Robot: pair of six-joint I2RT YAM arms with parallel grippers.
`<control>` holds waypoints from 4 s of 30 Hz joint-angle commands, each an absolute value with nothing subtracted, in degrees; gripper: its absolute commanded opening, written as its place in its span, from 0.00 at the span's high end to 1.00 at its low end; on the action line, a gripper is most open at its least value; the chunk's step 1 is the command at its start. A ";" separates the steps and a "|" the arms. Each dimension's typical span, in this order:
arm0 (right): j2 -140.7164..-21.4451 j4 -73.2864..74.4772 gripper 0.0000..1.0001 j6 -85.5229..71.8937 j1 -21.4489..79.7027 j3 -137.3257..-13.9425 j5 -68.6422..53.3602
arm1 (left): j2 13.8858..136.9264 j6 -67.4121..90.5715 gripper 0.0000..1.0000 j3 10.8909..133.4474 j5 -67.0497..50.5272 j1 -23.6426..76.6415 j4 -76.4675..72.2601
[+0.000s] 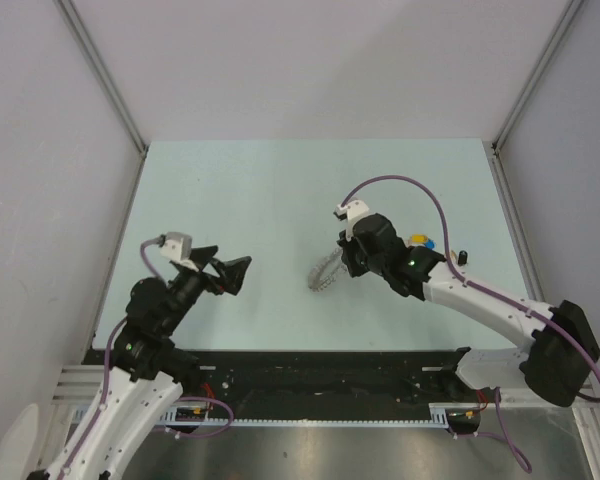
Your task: Put the keys on the keyring
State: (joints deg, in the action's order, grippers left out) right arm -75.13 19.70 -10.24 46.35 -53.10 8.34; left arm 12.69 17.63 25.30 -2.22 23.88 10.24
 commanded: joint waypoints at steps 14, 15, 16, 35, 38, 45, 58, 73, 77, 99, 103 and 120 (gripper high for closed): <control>-55.29 -17.83 1.00 2.37 43.86 -46.86 -8.25 | 50.17 6.33 0.00 48.42 -32.42 24.17 -2.09; -55.02 -19.06 1.00 2.63 43.60 -46.50 -9.39 | 52.27 6.42 0.00 49.12 -32.95 24.17 -4.11; -54.50 -21.16 1.00 2.90 43.16 -46.23 -11.67 | 53.43 6.42 0.00 50.61 -33.22 24.17 -4.91; -63.01 -39.81 1.00 -6.85 32.78 -45.53 -39.72 | 63.54 6.84 0.22 49.83 -52.91 24.17 -20.82; -63.54 -39.64 1.00 -6.68 33.31 -45.53 -40.52 | 63.90 11.40 0.28 48.43 -53.43 24.17 -25.64; -64.42 -41.30 1.00 -7.56 33.75 -45.53 -42.62 | 63.63 12.74 0.39 46.93 -57.39 24.26 -29.00; -64.78 -42.72 1.00 -7.82 35.15 -45.97 -45.26 | 64.07 11.69 0.42 47.55 -61.52 26.01 -27.86; -65.48 -42.80 1.00 -7.56 35.77 -46.23 -44.91 | 64.60 12.22 0.69 48.08 -61.44 26.98 -26.98; -65.39 -43.07 1.00 -7.38 36.12 -46.32 -45.09 | 64.86 12.04 0.73 48.51 -61.61 27.33 -26.02; -66.80 -42.89 1.00 -7.03 37.44 -46.41 -45.18 | 64.43 12.83 0.91 48.60 -60.65 27.69 -26.54; -66.27 -40.70 1.00 -6.42 37.62 -46.49 -44.21 | 63.99 12.13 1.00 48.86 -58.90 27.68 -24.63; -52.91 -0.44 0.50 2.37 37.26 -51.94 -29.98 | 58.98 -14.23 0.99 57.13 -40.88 30.23 14.49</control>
State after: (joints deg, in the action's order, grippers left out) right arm -54.98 -9.74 -0.05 36.97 -49.34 -34.33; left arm 61.36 -7.88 54.61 -45.08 28.42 6.94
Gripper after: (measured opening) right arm 0.485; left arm 0.009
